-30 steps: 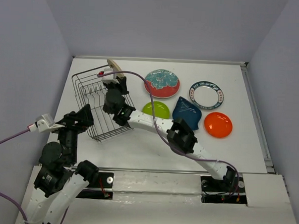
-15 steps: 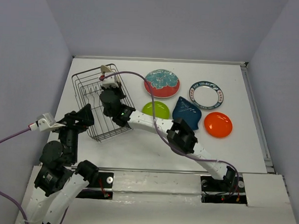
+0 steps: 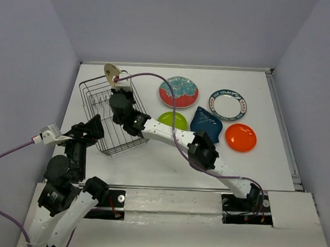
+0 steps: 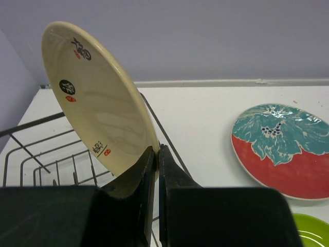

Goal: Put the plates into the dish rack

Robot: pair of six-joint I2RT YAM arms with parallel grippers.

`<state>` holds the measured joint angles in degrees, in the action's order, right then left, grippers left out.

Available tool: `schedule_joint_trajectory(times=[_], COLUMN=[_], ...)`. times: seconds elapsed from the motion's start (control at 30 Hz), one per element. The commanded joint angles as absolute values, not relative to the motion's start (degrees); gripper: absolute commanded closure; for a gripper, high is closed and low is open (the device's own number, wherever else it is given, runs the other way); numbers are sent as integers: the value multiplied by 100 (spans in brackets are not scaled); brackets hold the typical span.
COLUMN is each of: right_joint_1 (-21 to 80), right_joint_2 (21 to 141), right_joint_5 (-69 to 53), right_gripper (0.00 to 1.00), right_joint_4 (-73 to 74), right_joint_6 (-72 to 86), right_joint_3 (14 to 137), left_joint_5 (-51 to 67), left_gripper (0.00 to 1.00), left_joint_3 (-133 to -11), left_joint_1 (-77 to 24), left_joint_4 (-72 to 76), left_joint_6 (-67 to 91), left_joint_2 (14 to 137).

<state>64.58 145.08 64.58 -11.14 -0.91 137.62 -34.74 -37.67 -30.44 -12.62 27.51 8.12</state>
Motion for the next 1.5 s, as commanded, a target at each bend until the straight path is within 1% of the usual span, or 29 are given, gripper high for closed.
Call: schedule_joint_trajectory(times=[0.0, 0.07, 0.27, 0.67, 0.77, 0.9, 1.2, 1.47], right_joint_1=[6495, 6442, 6319, 6214, 6214, 6214, 6319, 6486], right_joint_2=[14730, 14844, 14862, 15152, 15205, 15240, 15434, 15319], right_joint_5=[7101, 7172, 7286, 7497, 7515, 7418, 7383, 7137], right_gripper=[93, 93, 93, 93, 93, 93, 93, 93], right_joint_4=[-3012, -3234, -3234, -3234, -3068, -2488, -2285, -2224], right_joint_6=[-1245, -1546, -1248, -1266, -1013, -554, -528, -615], right_joint_3=[14080, 14150, 13869, 13869, 13755, 13720, 13799, 13641], left_joint_5=[-3586, -3586, -3568, -3560, -3560, -3568, -3568, -3568], left_gripper=[1, 1, 1, 1, 1, 1, 1, 1], left_joint_3=[-3876, -3876, -3876, -3876, -3876, -3876, -3867, -3867], left_joint_1=[-3094, -3111, -3173, -3225, -3234, -3234, -3226, -3226], left_joint_4=[-958, -958, -949, -932, -923, -923, -923, -923], left_joint_6=[2733, 2733, 2725, 2698, 2698, 2698, 2689, 2689], left_joint_2=[958, 975, 1028, 1107, 1099, 1081, 1055, 1063])
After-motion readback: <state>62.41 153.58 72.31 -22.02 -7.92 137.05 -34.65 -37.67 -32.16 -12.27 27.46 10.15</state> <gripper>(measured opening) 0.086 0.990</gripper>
